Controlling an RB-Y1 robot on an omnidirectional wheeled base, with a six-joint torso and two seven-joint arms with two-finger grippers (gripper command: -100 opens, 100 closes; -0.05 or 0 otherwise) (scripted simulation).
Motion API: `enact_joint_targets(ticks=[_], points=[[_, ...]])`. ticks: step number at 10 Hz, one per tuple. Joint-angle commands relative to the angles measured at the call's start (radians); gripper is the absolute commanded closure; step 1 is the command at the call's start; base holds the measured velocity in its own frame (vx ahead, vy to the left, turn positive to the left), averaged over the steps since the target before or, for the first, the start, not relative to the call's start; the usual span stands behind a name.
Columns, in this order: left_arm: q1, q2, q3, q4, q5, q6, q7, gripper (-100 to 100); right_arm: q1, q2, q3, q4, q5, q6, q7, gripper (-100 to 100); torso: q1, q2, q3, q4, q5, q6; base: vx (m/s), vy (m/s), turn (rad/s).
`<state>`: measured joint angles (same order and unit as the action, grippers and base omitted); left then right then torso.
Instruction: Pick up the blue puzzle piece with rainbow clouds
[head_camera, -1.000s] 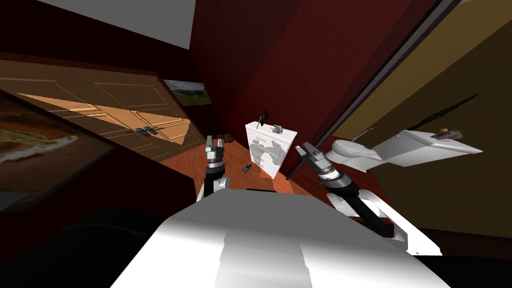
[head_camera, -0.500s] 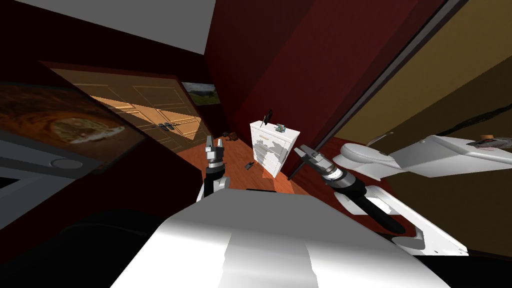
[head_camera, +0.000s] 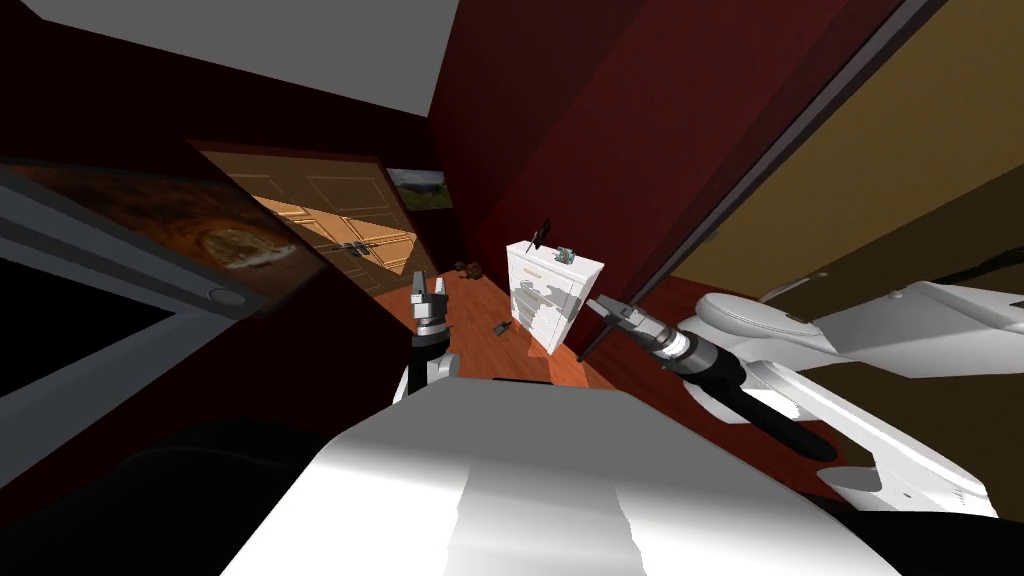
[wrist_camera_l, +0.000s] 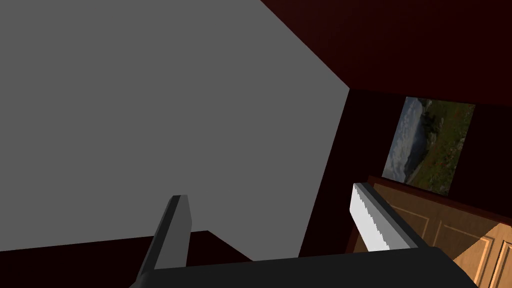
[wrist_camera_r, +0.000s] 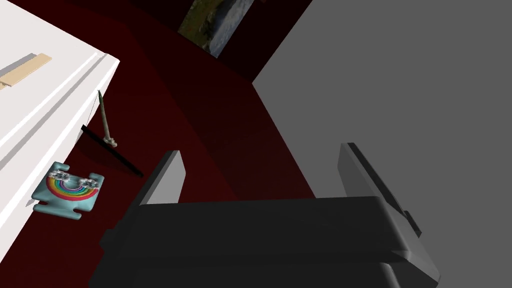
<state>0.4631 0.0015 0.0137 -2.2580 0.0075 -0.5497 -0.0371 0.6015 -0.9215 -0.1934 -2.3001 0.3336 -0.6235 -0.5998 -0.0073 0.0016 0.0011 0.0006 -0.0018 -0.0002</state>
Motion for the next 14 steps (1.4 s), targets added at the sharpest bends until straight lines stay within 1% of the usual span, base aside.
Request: enact_joint_targets(ticks=[1, 2, 3, 4, 5, 6, 7, 8, 9, 10, 11, 12, 13, 14], points=[[0.0, 0.0, 0.0, 0.0, 0.0, 0.0, 0.0, 0, -0.001, -0.05, -0.015, 0.005, 0.018, -0.016, -0.044, -100, 0.0, 0.0, 0.0, 0.0, 0.0, 0.0, -0.097, -0.05, 0.185], [0.0, 0.0, 0.0, 0.0, 0.0, 0.0, 0.0, 0, -0.001, -0.058, -0.015, 0.005, 0.018, -0.016, -0.044, -100, 0.0, 0.0, 0.0, 0.0, 0.0, 0.001, -0.042, -0.02, 0.004], [0.0, 0.0, 0.0, 0.0, 0.0, 0.0, 0.0, 0, -0.004, -0.099, -0.045, 0.02, 0.057, -0.049, -0.09, -100, 0.001, -0.002, -0.001, 0.0, 0.0, 0.001, -0.073, -0.025, 0.288], [0.0, 0.0, 0.0, 0.0, 0.0, 0.0, 0.0, 0, -0.004, -0.127, -0.045, 0.02, 0.057, -0.049, -0.109, -100, 0.001, -0.001, -0.001, 0.0, 0.0, 0.0, -0.072, -0.036, 0.181], [0.0, 0.0, 0.0, 0.0, 0.0, 0.0, 0.0, 0, -0.009, -0.156, -0.077, 0.036, 0.096, -0.084, -0.139, -100, 0.0, -0.001, -0.001, 0.0, 0.0, 0.001, -0.091, -0.056, 0.276], [0.0, 0.0, 0.0, 0.0, 0.0, 0.0, 0.0, 0, -0.009, -0.186, -0.077, 0.036, 0.096, -0.084, -0.167, -100, -0.001, 0.0, 0.0, 0.0, 0.0, 0.0, -0.085, -0.049, 0.171], [0.0, 0.0, 0.0, 0.0, 0.0, 0.0, 0.0, 0, -0.009, -0.208, -0.077, 0.036, 0.096, -0.084, -0.175, -100, -0.001, -0.001, 0.0, 0.0, 0.0, 0.001, -0.038, -0.017, -0.019], [0.0, 0.0, 0.0, 0.0, 0.0, 0.0, 0.0, 0, -0.015, -0.243, -0.109, 0.053, 0.137, -0.12, -0.215, -100, 0.001, -0.002, -0.001, 0.0, 0.0, 0.002, -0.052, -0.015, 0.235], [0.0, 0.0, 0.0, 0.0, 0.0, 0.0, 0.0, 0, -0.015, -0.274, -0.109, 0.053, 0.137, -0.12, -0.241, -100, 0.001, -0.003, -0.001, 0.0, 0.0, 0.0, -0.053, -0.028, 0.18], [0.0, 0.0, 0.0, 0.0, 0.0, 0.0, 0.0, 0, -0.015, -0.282, -0.109, 0.053, 0.137, -0.12, -0.241, -100, 0.001, -0.003, -0.001, 0.0, 0.0, 0.001, -0.025, -0.019, 0.012], [0.0, 0.0, 0.0, 0.0, 0.0, 0.0, 0.0, 0, -0.022, -0.322, -0.142, 0.071, 0.178, -0.158, -0.285, -100, 0.001, -0.004, -0.002, -0.001, 0.0, 0.002, -0.042, -0.03, 0.324], [0.0, 0.0, 0.0, 0.0, 0.0, 0.0, 0.0, 0, -0.022, -0.35, -0.142, 0.071, 0.178, -0.158, -0.306, -100, 0.0, -0.004, -0.002, -0.001, 0.0, 0.0, -0.042, -0.043, 0.153], [0.0, 0.0, 0.0, 0.0, 0.0, 0.0, 0.0, 0, -0.031, -0.382, -0.175, 0.091, 0.22, -0.197, -0.337, -100, 0.0, -0.004, -0.002, -0.001, 0.0, 0.002, -0.046, -0.036, 0.226], [0.0, 0.0, 0.0, 0.0, 0.0, 0.0, 0.0, 0, -0.031, -0.412, -0.175, 0.091, 0.22, -0.197, -0.365, -100, 0.0, -0.004, -0.002, -0.001, 0.0, 0.001, -0.034, -0.034, 0.156]])
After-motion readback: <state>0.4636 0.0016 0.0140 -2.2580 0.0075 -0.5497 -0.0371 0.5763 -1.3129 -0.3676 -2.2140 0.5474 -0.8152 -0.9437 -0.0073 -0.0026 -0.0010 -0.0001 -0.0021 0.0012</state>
